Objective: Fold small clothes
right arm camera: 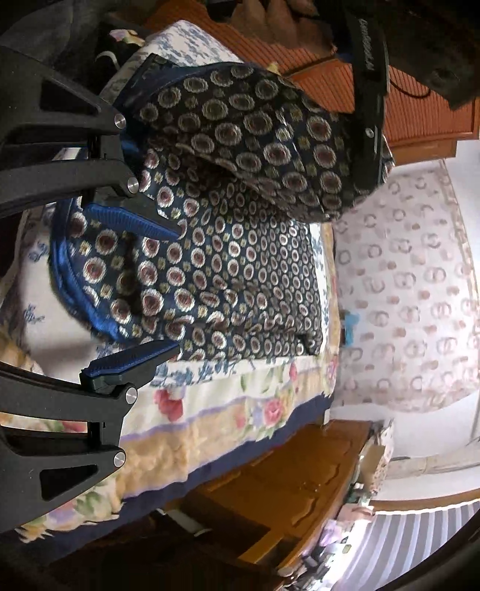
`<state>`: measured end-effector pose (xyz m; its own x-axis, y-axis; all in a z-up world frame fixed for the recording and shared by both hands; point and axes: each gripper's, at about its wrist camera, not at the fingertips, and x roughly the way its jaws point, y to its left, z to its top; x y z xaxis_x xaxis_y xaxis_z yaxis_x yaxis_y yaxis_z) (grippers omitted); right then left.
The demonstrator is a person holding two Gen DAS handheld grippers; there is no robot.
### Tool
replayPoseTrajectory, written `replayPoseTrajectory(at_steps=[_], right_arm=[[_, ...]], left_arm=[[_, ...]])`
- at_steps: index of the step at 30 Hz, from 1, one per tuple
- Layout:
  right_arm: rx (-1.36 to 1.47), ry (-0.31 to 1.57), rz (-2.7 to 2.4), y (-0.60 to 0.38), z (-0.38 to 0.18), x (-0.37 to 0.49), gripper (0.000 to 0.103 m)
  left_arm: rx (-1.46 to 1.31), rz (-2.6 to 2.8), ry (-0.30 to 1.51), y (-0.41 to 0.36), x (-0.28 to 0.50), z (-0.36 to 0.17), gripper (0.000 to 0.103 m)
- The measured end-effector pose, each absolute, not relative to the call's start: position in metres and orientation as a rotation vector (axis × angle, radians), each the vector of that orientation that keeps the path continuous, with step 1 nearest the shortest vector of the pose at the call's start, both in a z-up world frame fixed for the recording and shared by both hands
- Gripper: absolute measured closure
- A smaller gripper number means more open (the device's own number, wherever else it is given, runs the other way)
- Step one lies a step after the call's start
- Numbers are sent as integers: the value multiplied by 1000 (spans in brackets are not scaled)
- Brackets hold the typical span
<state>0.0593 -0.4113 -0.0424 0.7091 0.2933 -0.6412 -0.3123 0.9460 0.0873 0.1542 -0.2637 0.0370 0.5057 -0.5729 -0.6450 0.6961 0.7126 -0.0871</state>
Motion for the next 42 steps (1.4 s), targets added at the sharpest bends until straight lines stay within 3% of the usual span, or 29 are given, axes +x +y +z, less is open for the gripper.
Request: replayPoseTrajectory(at_steps=[5,8,10,15,21,42], right_arm=[[-21,712,324,-417,-44,57,46],[-20,711,321,-417,-44,63,46],[-24,709,318,-417,-42,63,46],[-34,701,313,-414,-35,66,46],[-46,688,316,-407,-25,73,46],[-246,728,539,-286,-17,159,46]], left_arm=[[231,-755,704,-265,151,33,91],[236,-751,704,-258,148,32,76],[216,-748,702,-247,146,32,60],[186,-733,672,-227,139,42,46],[178,-670,663,-195,140,36,45],[152,-427,822,-88,193,-73,45]])
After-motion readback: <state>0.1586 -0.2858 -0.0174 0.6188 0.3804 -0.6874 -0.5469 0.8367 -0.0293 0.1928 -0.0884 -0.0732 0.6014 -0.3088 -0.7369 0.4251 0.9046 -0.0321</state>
